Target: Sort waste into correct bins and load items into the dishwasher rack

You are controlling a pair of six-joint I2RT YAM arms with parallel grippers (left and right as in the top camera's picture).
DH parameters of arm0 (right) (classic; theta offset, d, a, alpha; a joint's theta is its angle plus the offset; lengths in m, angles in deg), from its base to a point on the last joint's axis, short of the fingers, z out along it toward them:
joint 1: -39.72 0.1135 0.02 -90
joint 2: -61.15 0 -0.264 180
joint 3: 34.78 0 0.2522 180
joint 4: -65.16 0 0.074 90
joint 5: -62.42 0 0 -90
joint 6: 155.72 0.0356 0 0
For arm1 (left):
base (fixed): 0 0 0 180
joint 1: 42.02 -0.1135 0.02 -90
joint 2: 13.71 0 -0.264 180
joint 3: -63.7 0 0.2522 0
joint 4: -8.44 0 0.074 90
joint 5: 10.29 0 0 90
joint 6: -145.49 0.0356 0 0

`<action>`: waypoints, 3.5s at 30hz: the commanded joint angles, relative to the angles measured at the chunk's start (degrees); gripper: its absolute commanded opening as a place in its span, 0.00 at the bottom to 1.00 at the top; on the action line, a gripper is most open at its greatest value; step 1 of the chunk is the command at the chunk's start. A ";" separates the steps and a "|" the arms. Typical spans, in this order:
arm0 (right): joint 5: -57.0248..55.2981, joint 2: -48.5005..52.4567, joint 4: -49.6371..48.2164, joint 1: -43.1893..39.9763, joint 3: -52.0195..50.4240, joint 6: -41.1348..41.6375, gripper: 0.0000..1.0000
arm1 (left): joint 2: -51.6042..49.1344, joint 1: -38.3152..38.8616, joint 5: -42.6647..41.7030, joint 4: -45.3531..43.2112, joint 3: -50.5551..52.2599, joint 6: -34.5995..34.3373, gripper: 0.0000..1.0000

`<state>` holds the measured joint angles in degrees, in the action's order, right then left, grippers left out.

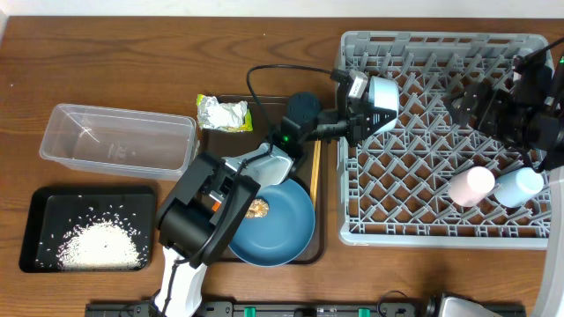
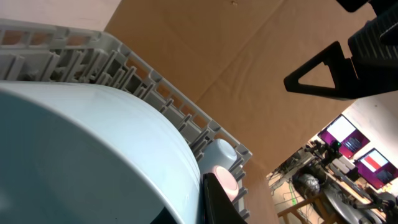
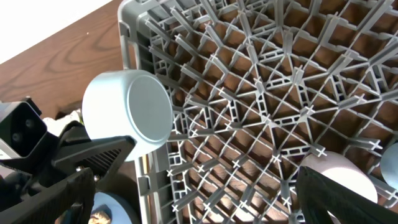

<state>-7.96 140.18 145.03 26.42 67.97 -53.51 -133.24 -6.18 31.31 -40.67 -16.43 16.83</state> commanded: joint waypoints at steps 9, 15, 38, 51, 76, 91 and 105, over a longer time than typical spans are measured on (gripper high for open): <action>-0.37 -0.26 1.07 -0.39 -0.17 0.39 0.96 | -1.53 1.60 1.29 -0.22 -1.49 1.53 0.07; -0.37 -0.26 1.73 -0.39 -0.17 0.39 0.96 | -2.82 1.60 1.03 -0.15 -1.49 1.49 0.06; -0.37 -0.26 2.49 -0.39 -0.17 0.39 0.98 | -3.87 -1.25 -0.70 4.22 -1.49 -1.20 0.64; -0.35 -0.26 2.49 -0.39 -0.17 0.39 0.98 | 1.88 -3.39 3.56 31.50 -2.73 7.13 0.64; -0.31 -0.26 2.49 -0.33 -0.17 0.33 0.99 | 38.77 -16.46 30.32 104.37 -2.78 29.27 0.98; -0.31 -0.26 1.40 1.01 -0.17 -0.04 0.99 | 37.11 -5.88 31.58 114.36 2.60 35.80 0.54; -0.31 -0.26 2.49 1.01 -0.20 -0.04 0.99 | 20.83 10.69 29.70 107.62 2.60 18.16 0.42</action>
<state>-8.12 140.18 147.30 26.82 67.82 -53.53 -111.03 2.10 61.62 66.91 -14.22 37.25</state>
